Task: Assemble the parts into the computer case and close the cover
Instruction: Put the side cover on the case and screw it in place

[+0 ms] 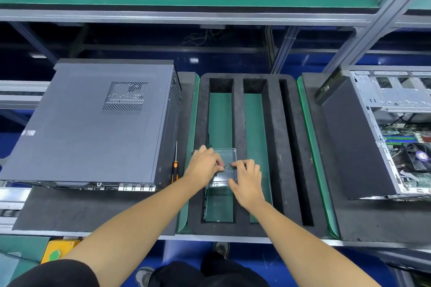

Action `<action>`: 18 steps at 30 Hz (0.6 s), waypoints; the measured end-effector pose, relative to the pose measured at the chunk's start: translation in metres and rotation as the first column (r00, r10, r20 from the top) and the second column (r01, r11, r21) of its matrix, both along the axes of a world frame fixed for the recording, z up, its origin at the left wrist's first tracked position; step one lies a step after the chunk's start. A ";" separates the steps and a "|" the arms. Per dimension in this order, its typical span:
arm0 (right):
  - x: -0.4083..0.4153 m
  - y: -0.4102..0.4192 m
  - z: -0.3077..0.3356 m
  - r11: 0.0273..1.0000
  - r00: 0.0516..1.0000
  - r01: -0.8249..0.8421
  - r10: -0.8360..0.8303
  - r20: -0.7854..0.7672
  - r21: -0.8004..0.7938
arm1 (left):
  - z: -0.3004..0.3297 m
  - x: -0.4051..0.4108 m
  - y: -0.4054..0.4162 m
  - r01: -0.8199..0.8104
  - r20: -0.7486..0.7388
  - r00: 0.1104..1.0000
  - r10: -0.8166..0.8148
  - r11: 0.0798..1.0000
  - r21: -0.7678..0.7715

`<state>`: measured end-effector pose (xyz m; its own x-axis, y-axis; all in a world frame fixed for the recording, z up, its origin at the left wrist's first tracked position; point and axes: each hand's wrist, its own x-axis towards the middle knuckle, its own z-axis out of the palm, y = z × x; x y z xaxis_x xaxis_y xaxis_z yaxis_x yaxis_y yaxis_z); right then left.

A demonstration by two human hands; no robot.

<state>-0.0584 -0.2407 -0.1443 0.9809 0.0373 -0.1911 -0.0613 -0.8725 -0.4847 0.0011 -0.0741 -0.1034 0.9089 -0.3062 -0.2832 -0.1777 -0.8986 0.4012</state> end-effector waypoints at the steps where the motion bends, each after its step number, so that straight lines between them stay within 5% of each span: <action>1: 0.000 0.000 0.000 1.000 1.000 0.000 0.000 -0.001 0.005 | 0.000 0.000 0.001 -0.021 0.018 1.000 0.022 1.000 -0.015; 5: 0.001 0.000 0.002 1.000 1.000 -0.012 0.012 0.006 0.005 | -0.007 0.000 0.014 -0.112 0.027 0.993 0.113 0.993 -0.038; 18: 0.002 -0.003 -0.005 0.997 0.999 -0.043 0.044 0.031 -0.060 | -0.011 0.005 0.018 -0.027 0.064 0.997 0.035 0.992 -0.122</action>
